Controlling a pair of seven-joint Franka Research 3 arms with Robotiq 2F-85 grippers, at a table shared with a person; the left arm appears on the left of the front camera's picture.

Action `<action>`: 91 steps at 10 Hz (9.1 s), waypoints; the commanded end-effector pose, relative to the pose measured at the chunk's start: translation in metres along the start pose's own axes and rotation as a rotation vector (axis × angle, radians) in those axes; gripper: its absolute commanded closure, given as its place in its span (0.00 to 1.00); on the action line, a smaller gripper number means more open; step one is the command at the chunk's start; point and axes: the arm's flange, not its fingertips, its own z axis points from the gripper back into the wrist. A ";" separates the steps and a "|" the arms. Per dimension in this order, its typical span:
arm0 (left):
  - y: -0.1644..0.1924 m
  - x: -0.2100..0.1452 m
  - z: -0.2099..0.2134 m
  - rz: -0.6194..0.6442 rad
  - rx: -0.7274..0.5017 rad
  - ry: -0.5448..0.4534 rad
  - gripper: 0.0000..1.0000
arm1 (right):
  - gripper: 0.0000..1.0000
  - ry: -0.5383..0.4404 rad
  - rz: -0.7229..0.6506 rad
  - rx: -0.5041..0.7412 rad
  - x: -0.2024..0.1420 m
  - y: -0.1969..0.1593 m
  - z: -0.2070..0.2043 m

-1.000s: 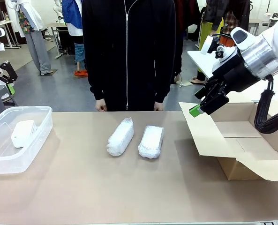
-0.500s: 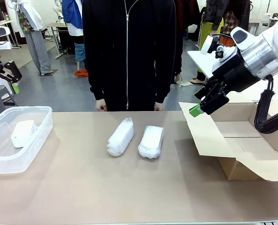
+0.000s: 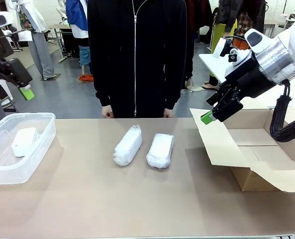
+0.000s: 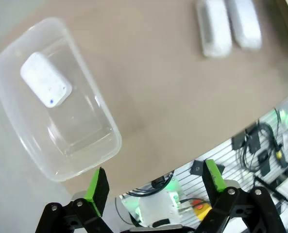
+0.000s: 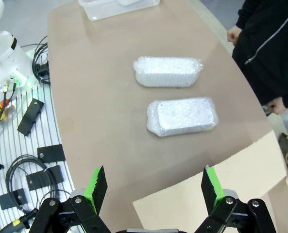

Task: Separate and place wrapped and unwrapped clocks.
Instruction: Pick up the Digital clock indicated by the person.

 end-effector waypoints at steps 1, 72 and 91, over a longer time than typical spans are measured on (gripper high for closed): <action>0.000 -0.028 -0.012 -0.253 -0.095 -0.064 0.00 | 0.00 -0.015 -0.002 0.021 -0.001 -0.001 -0.002; -0.070 -0.026 -0.023 -0.473 -0.082 -0.182 0.00 | 0.00 0.308 -1.406 -0.407 0.190 0.018 -0.282; -0.070 -0.026 -0.023 -0.473 -0.082 -0.182 0.00 | 0.17 0.458 -1.586 -0.482 0.156 -0.025 -0.378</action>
